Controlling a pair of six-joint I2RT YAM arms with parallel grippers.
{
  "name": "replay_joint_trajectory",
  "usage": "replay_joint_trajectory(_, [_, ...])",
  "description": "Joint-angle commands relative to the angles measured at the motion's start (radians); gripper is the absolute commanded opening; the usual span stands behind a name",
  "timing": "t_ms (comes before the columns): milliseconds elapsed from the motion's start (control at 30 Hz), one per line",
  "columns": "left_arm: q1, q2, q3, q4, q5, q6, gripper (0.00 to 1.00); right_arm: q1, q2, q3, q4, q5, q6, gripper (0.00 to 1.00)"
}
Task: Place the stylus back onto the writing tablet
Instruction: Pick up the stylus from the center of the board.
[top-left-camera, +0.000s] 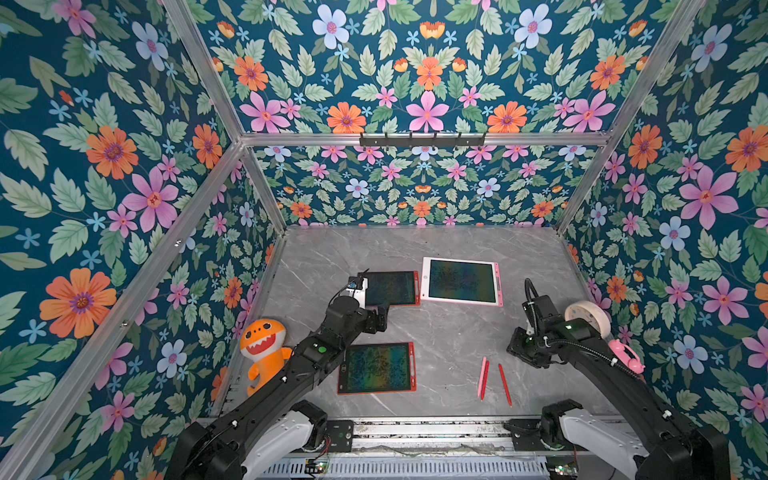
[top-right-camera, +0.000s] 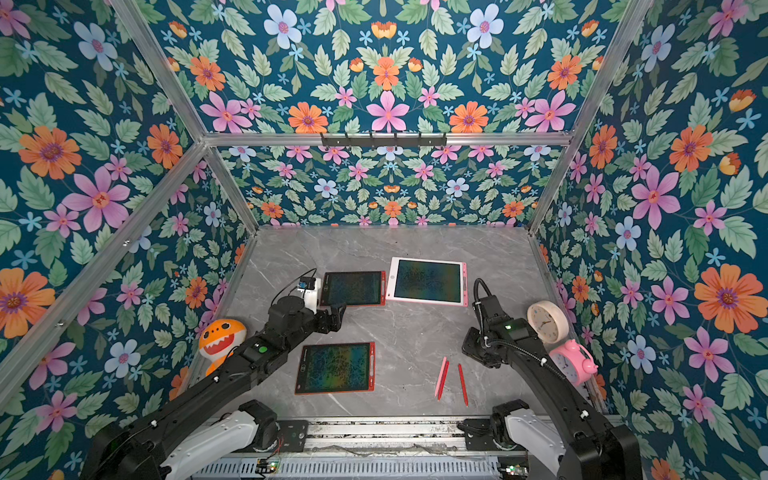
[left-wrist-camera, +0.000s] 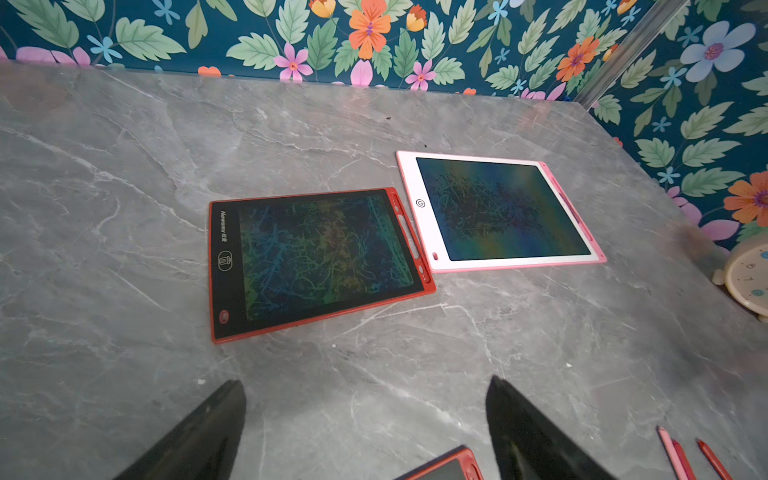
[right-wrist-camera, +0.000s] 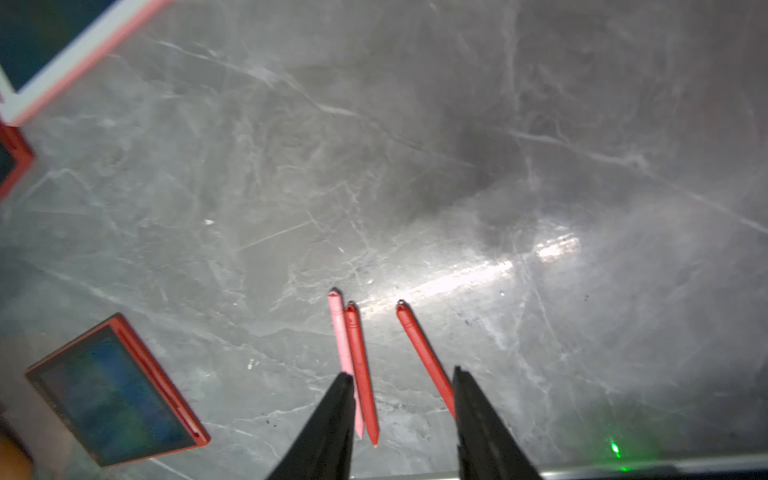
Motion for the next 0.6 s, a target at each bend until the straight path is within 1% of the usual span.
replay_joint_trajectory(0, [-0.014,-0.012,-0.001,-0.012,-0.001,-0.004,0.94,0.008,0.003,-0.038,-0.023,-0.016,0.048,0.36])
replay_joint_trajectory(167, [-0.032,-0.009,-0.003,-0.012,0.002,-0.004,0.95,0.049,0.038,-0.062,-0.03,-0.009,0.064,0.35])
replay_joint_trajectory(367, [-0.042,-0.013,-0.006,-0.013,0.005,-0.007,0.95,0.09,0.074,-0.09,0.003,-0.029,0.078,0.41])
replay_joint_trajectory(467, [-0.046,-0.013,-0.006,-0.013,0.005,-0.013,0.95,0.135,0.122,-0.093,0.018,-0.028,0.086,0.45])
replay_joint_trajectory(567, [-0.049,-0.015,-0.006,-0.015,0.005,-0.023,0.95,0.173,0.168,-0.092,0.032,-0.021,0.103,0.46])
